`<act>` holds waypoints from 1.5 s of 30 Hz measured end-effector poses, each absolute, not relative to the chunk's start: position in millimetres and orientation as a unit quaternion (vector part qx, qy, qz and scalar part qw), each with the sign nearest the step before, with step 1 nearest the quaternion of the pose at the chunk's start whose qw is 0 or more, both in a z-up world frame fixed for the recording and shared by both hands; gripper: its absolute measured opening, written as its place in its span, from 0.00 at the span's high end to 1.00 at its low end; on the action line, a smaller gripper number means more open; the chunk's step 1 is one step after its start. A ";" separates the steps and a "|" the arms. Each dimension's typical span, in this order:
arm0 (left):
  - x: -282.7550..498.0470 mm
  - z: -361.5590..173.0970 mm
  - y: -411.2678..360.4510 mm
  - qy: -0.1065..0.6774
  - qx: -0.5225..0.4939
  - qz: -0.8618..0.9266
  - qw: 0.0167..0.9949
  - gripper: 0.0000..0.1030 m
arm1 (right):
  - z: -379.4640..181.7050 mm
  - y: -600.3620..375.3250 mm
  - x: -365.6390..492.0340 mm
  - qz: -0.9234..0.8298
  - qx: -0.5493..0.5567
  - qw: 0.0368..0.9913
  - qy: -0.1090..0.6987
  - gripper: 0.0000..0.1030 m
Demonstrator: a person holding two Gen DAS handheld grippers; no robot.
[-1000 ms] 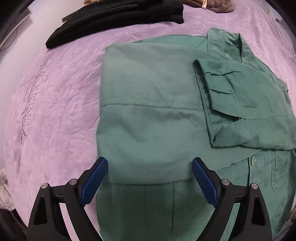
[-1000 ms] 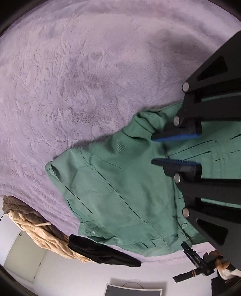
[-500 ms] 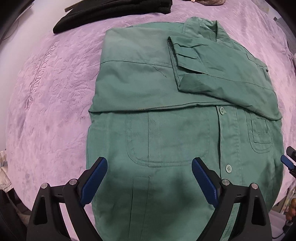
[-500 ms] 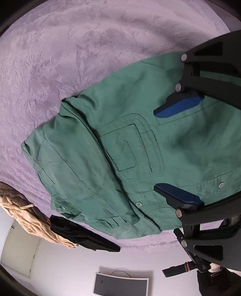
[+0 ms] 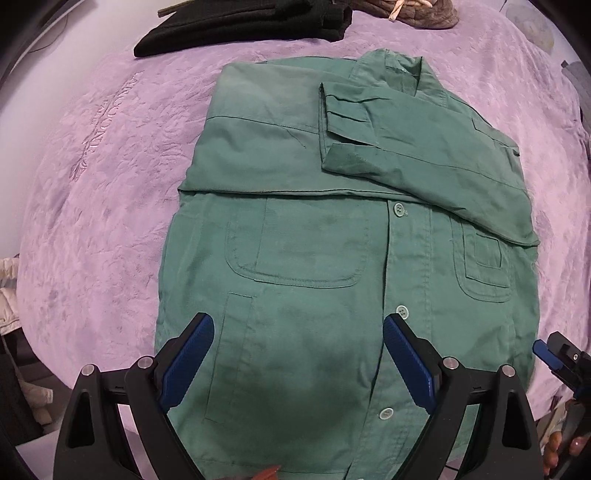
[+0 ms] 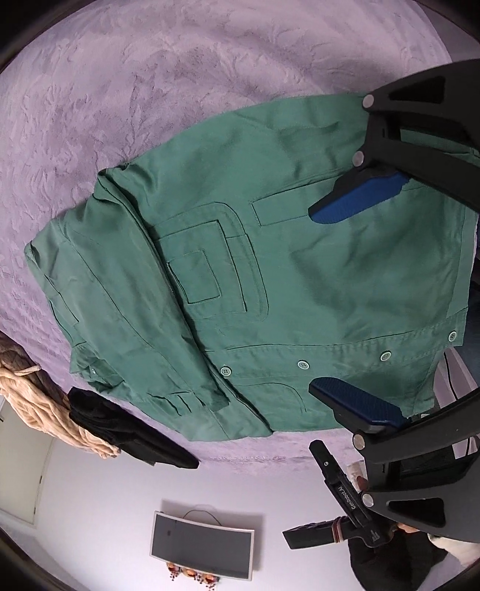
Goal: Fold small clothes
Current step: 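Move both open grippers to the hem edge of the green jacket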
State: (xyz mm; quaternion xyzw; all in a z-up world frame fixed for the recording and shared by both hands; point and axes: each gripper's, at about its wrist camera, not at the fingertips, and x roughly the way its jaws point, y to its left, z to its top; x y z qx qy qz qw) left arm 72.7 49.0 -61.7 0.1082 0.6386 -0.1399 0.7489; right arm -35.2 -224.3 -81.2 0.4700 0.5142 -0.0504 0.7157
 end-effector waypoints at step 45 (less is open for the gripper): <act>-7.8 -90.4 93.4 0.659 0.093 -0.168 0.728 0.00 | -101.5 -212.8 -99.5 -0.059 0.486 0.697 0.523 0.10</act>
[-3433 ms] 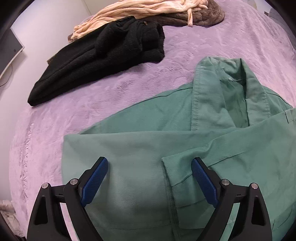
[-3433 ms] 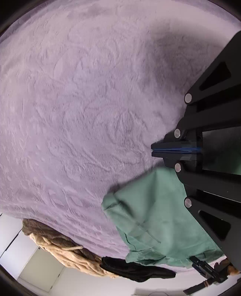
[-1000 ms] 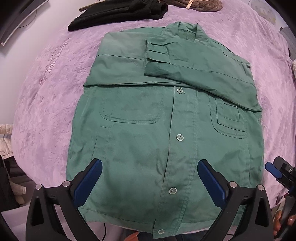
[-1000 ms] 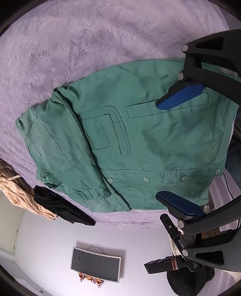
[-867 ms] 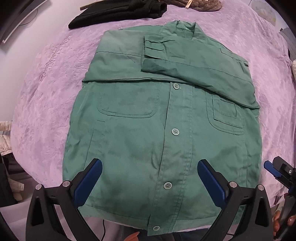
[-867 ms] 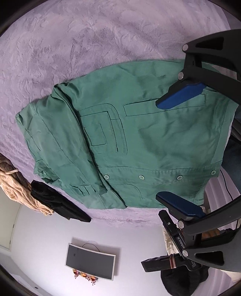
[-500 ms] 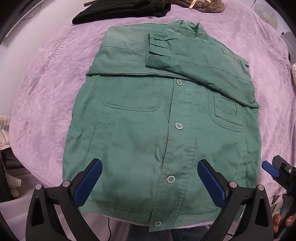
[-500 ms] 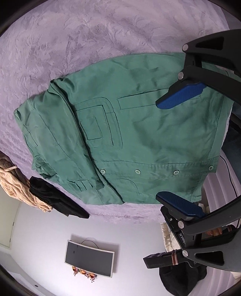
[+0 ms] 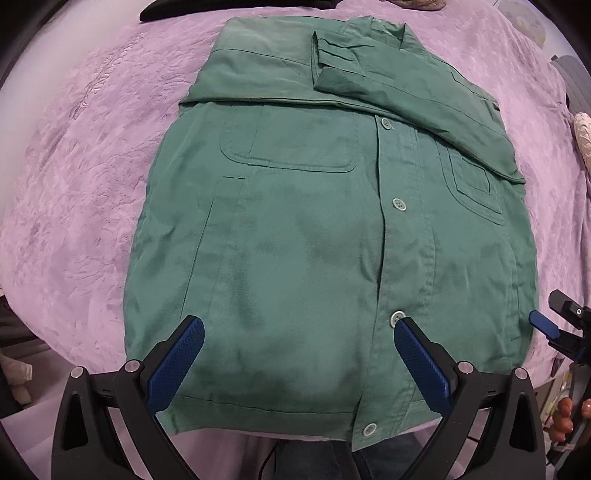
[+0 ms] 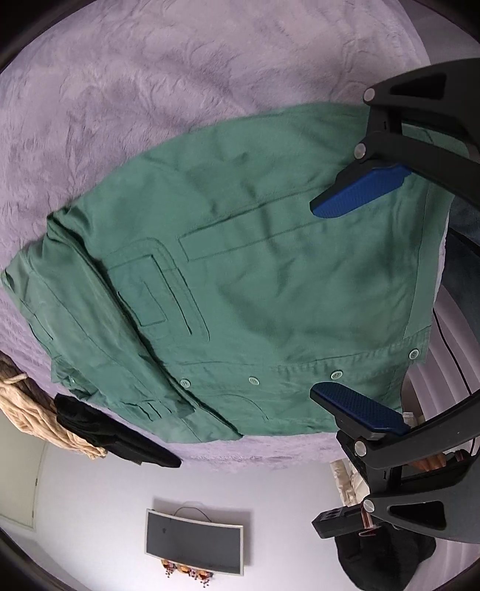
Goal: Fold small clothes
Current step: 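Move both open grippers to the hem edge of the green jacket, then grasp the jacket hem with both grippers and fold it toward the collar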
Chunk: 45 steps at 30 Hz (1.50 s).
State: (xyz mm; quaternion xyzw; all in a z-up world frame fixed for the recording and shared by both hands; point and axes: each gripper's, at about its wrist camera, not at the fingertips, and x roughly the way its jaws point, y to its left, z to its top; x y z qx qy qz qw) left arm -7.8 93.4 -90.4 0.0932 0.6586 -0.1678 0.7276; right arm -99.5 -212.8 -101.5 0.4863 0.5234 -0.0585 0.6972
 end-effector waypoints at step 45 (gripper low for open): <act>-13.8 -150.7 232.5 0.677 0.099 -0.269 0.677 0.00 | -132.2 -201.0 -171.0 0.024 0.576 0.651 0.493 0.10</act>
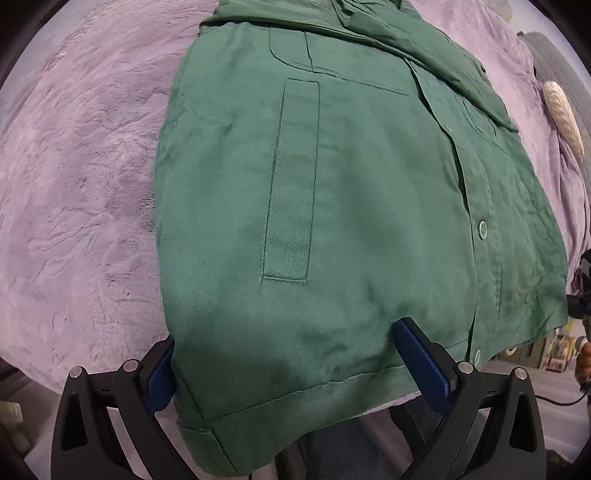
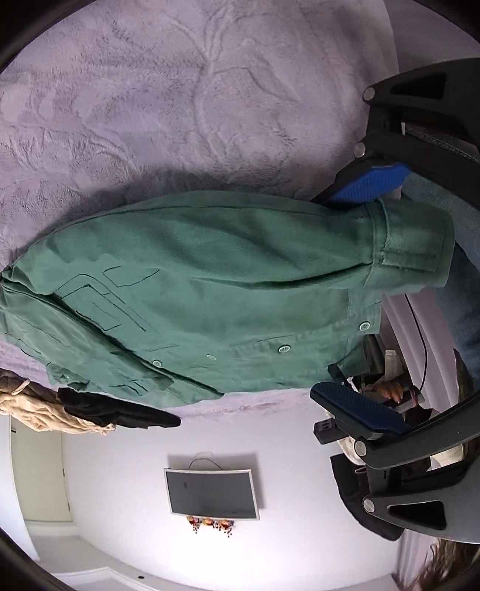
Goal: Fold small clothes
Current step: 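Grasp the jacket hem with both grippers and fold it toward the collar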
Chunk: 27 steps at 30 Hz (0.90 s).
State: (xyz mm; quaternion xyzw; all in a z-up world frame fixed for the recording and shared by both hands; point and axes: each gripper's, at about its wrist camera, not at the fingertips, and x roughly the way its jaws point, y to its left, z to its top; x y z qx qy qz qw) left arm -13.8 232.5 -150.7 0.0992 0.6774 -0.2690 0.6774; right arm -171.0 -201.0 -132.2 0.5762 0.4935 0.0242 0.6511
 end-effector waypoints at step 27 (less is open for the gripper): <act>62.1 -50.9 253.2 0.650 -0.161 -0.306 0.677 0.90 | -70.8 -240.1 -105.2 0.141 0.720 0.616 0.287 0.81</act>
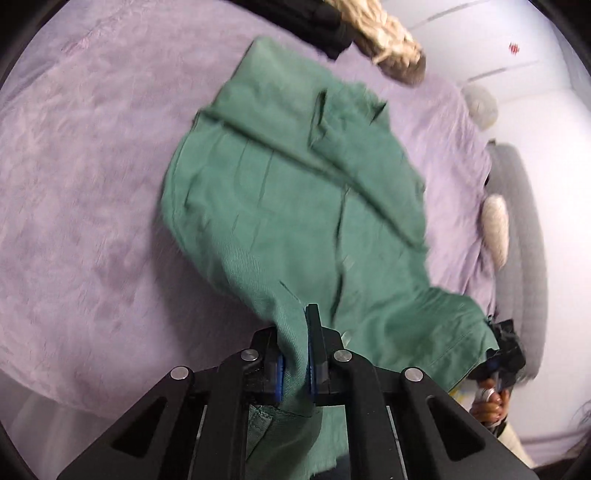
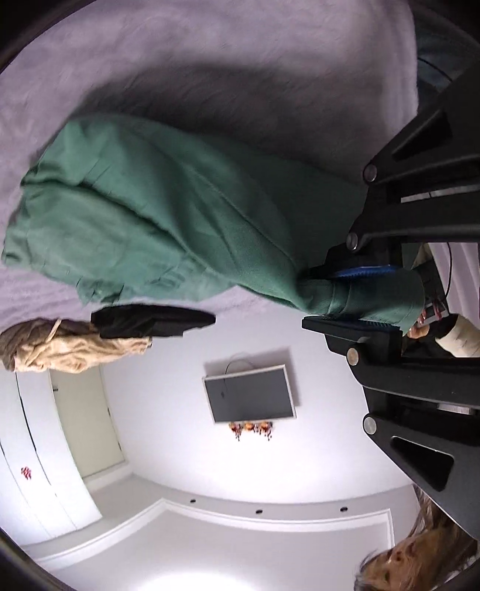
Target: Fold small clothes
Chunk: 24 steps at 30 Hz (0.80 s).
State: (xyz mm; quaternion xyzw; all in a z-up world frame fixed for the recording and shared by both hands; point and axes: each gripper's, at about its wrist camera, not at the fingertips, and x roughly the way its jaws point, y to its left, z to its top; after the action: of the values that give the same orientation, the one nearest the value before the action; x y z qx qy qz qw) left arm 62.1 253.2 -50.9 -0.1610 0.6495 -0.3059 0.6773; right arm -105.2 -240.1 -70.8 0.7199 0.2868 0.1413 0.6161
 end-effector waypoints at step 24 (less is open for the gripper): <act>297.3 -117.4 96.6 0.649 -0.094 -0.230 0.719 0.78 | -155.6 -402.3 86.2 -0.057 0.682 0.644 0.341 0.74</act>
State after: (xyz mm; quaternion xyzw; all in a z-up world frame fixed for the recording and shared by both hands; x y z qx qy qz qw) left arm 297.3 96.6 -117.4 -0.0945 0.6493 -0.2298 0.7188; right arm 86.2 -402.3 -155.6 0.6823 0.3406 -0.0568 0.6444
